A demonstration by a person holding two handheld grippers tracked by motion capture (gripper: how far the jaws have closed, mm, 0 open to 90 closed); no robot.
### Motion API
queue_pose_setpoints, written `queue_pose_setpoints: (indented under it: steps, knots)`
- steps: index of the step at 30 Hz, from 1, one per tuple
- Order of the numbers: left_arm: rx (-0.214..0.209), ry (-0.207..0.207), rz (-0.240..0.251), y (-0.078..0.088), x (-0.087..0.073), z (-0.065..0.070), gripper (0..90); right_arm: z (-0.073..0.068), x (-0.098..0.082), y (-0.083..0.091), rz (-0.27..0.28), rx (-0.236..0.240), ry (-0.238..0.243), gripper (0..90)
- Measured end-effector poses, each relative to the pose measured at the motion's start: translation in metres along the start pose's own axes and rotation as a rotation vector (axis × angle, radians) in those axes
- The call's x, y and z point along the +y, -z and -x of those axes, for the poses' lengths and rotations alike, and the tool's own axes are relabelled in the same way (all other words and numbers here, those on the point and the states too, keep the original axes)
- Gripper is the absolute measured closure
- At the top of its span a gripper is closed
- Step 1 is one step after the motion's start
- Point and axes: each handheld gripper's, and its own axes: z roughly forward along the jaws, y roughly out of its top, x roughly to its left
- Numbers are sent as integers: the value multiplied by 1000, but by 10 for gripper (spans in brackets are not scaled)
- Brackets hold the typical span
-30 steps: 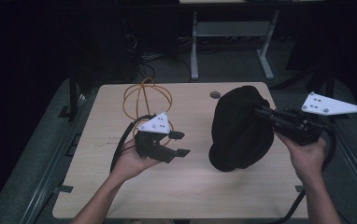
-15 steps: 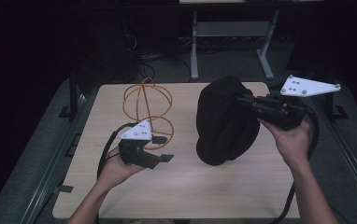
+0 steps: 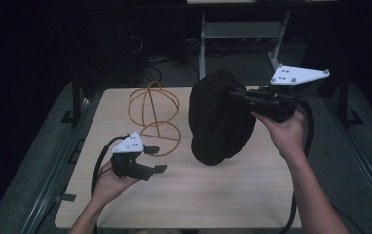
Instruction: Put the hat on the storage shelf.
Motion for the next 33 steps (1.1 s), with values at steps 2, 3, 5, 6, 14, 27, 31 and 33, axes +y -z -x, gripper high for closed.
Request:
queue_pose_setpoints:
  steps: [2,3,5,6,14,27,31,33]
  knots:
    - [10,14,3,2,-6,-2,332,0,4,-4,-1,6,3,853]
    - [13,19,4,3,-8,-2,332,0,6,-6,0,9,7,854]
    - [17,24,3,4,-13,-4,332,0,10,-9,0,11,10,854]
    - [19,31,6,4,-16,-4,332,0,11,-11,1,12,11,854]
    - [27,38,6,3,-32,-4,301,-1,26,-28,-13,31,24,853]
    - [22,38,-4,-5,-45,-4,288,-3,51,-62,-25,66,44,853]
    - [26,36,-10,-7,-47,-5,284,-3,57,-76,-29,81,44,852]
    - [27,33,-6,-7,-47,-6,283,-3,60,-83,-35,87,46,852]
